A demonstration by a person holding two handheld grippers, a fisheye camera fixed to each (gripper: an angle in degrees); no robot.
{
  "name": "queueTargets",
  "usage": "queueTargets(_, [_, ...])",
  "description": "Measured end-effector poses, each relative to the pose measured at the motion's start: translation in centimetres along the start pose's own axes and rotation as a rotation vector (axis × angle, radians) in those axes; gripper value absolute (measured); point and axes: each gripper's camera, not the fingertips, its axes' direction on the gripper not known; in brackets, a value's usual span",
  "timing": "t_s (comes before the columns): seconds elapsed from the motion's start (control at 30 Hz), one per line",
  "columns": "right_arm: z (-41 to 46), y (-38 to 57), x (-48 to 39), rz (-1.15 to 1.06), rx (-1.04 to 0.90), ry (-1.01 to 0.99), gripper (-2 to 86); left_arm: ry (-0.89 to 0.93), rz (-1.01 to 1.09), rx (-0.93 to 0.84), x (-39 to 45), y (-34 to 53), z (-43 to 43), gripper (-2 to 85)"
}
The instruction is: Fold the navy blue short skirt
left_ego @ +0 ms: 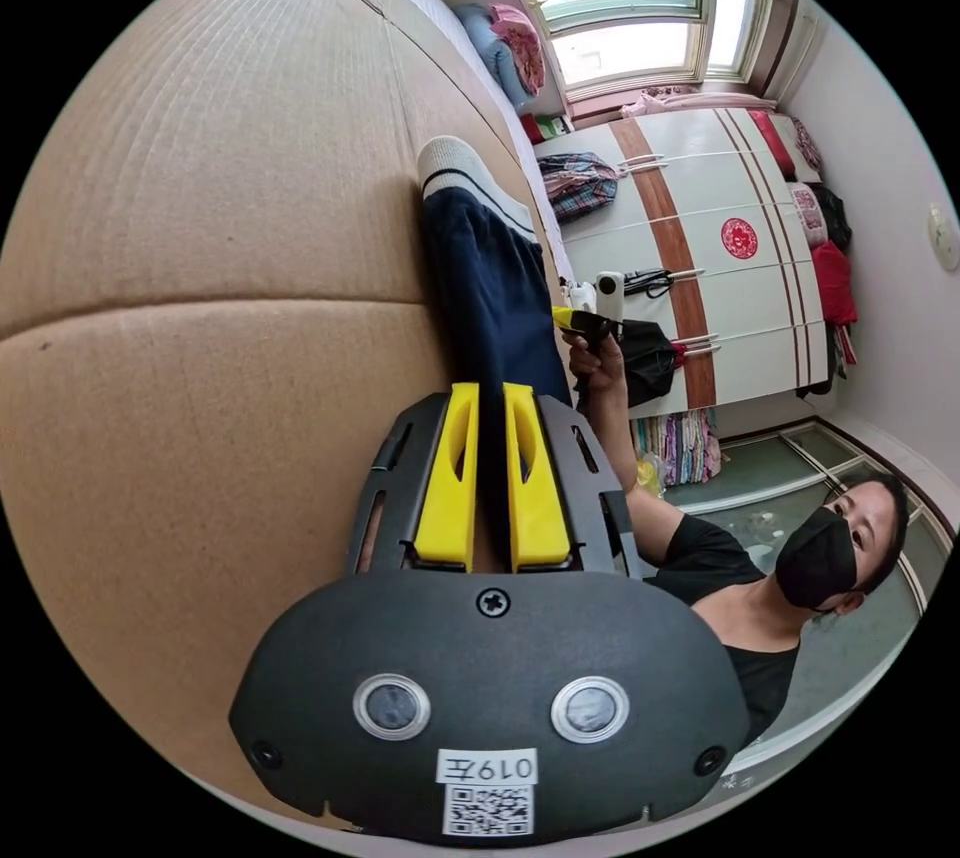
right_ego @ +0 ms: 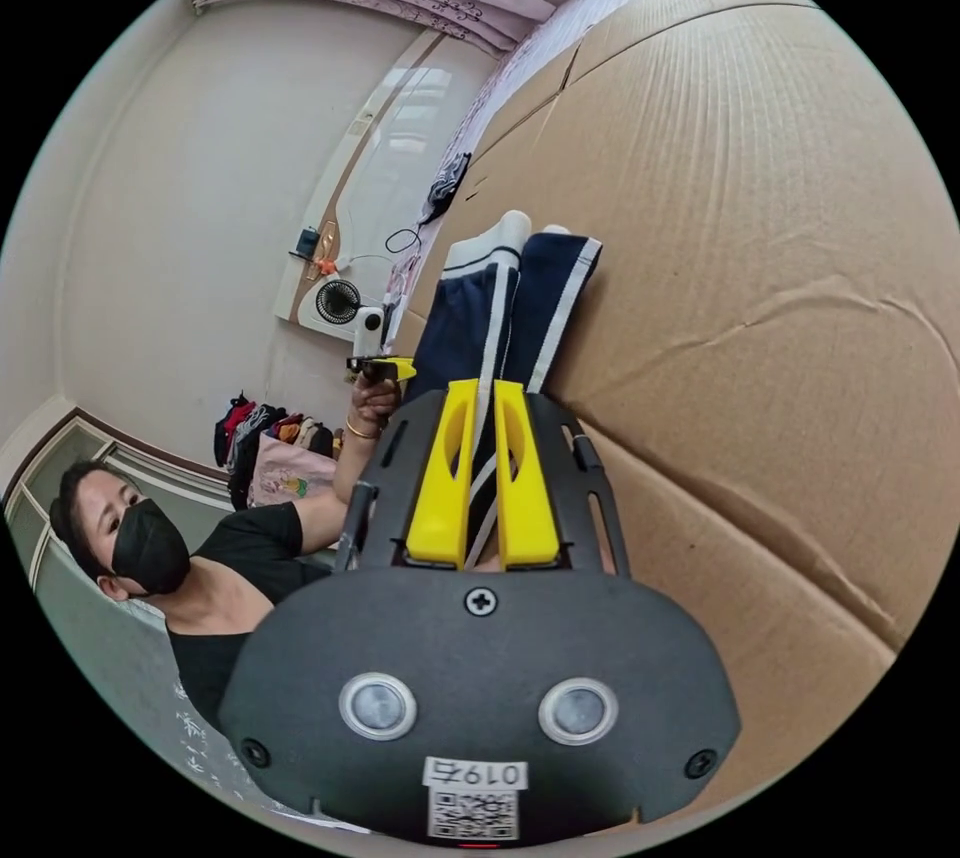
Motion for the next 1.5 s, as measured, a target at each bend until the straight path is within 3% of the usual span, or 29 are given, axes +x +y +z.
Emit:
queueTargets(0.3, [1.0, -2.7, 0.3, -0.005, 0.029, 0.010, 5.2, -0.004, -0.003, 0.029, -0.4, -3.7, -0.4, 7.0])
queueTargets(0.57, [0.8, -3.1, 1.4, 0.013, 0.035, 0.015, 0.0, -0.042, -0.029, 0.023, -0.4, -4.5, 0.1, 3.1])
queueTargets(1.1, [0.4, -6.6, 1.3, 0.010, 0.031, -0.039, 5.8, 0.010, 0.015, 0.071, 0.6, -6.5, -0.8, 8.6])
queueTargets(1.5, [0.4, -6.3, 1.9, 0.033, 0.070, -0.094, 0.8, -0.074, -0.051, 0.072, 1.4, -6.4, -0.5, 2.5])
